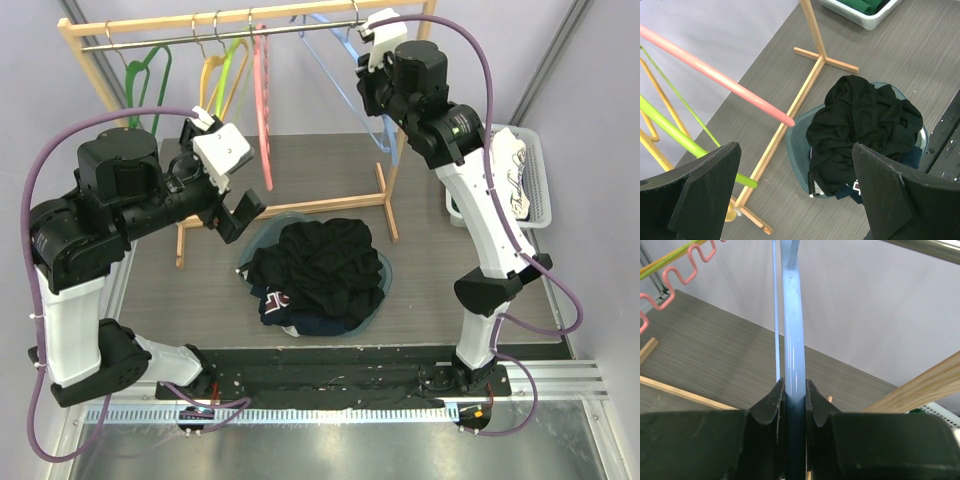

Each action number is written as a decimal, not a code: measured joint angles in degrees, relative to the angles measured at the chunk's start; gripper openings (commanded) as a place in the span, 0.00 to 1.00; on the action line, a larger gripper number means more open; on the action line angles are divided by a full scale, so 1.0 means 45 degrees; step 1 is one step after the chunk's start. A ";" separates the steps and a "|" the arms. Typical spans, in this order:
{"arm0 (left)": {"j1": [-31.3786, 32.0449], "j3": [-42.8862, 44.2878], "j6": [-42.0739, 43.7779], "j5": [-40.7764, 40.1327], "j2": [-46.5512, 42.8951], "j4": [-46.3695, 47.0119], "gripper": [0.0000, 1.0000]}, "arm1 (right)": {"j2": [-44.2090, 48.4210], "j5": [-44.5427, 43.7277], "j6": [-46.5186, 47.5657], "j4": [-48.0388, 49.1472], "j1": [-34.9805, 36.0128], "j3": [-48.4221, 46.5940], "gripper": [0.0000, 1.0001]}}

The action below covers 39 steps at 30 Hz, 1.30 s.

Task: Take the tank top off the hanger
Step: Place the hanger at the clothesline, then reset both arms

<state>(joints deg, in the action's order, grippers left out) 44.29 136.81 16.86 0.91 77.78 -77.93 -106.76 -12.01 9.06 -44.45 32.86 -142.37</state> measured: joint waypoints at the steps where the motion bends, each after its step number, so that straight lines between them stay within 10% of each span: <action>1: -0.0024 0.0000 0.0000 0.0019 0.0000 0.0000 1.00 | 0.0000 0.0058 -0.0053 0.0029 0.0005 0.0005 0.01; 14: -0.0078 -0.0175 -0.0034 0.0010 0.0024 0.0019 1.00 | -0.0772 0.0408 -0.0092 0.0675 0.0816 -0.0452 0.01; 28: -0.0214 -0.0534 -0.0364 -0.0049 0.0359 0.0126 1.00 | -0.0355 0.1137 -0.0903 0.1054 0.0821 0.2783 0.98; 39: -0.0724 -0.0952 -0.0418 -0.0330 0.0097 0.0325 1.00 | 0.3648 0.1608 -0.1545 0.0709 0.1253 0.5328 1.00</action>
<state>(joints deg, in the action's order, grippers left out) 41.04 132.53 14.98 -0.58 78.22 -76.47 -90.35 -4.78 2.11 -41.25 38.50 -118.39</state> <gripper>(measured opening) 0.996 0.996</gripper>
